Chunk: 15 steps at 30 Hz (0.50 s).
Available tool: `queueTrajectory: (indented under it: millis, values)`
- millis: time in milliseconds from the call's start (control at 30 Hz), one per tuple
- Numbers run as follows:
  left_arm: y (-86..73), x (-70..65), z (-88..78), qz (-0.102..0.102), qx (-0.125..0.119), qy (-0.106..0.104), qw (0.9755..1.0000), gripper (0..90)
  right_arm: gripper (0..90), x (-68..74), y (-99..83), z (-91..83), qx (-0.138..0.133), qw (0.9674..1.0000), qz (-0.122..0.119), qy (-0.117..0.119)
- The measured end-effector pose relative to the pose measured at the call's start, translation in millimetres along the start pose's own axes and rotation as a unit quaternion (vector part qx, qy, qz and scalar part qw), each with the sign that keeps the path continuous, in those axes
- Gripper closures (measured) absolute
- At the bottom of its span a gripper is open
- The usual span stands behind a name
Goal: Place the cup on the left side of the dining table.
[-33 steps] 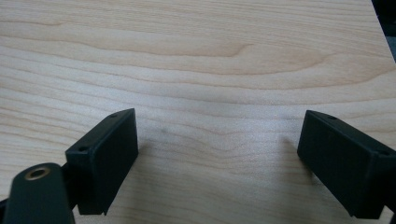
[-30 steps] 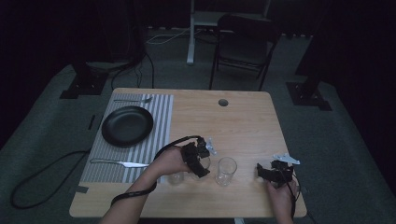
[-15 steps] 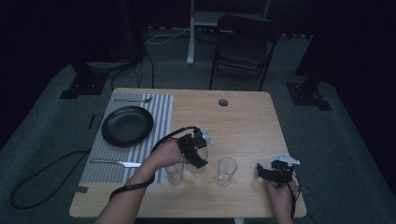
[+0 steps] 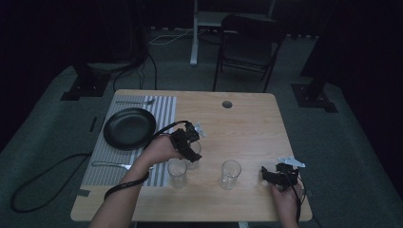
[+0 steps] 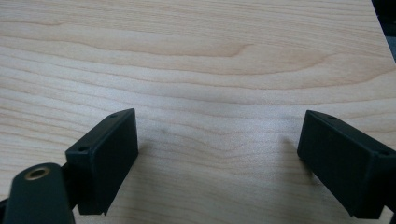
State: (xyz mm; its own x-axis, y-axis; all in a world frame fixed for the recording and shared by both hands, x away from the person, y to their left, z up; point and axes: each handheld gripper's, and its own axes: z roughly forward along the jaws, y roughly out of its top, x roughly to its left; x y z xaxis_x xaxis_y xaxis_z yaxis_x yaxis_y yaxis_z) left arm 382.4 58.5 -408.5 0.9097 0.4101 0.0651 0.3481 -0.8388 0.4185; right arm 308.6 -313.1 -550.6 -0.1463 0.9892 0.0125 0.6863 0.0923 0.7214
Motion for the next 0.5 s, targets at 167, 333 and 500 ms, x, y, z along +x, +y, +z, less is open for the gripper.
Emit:
queueTrajectory:
  millis: [167,333,500]
  values:
    - [-7.9,9.2,-4.9,-0.017,0.002,0.008,0.9998,28.6,11.8,0.1,0.0,0.0,0.000,1.0000,0.000,0.000]
    - [-18.5,18.6,-10.8,-0.034,0.001,0.012,0.9994,28.6,11.9,0.0,0.0,0.0,0.000,1.0000,0.000,0.000]
    - [-30.3,25.7,-16.5,-0.046,0.004,0.021,0.9987,28.6,11.9,0.1,0.0,0.0,0.000,1.0000,0.000,0.000]
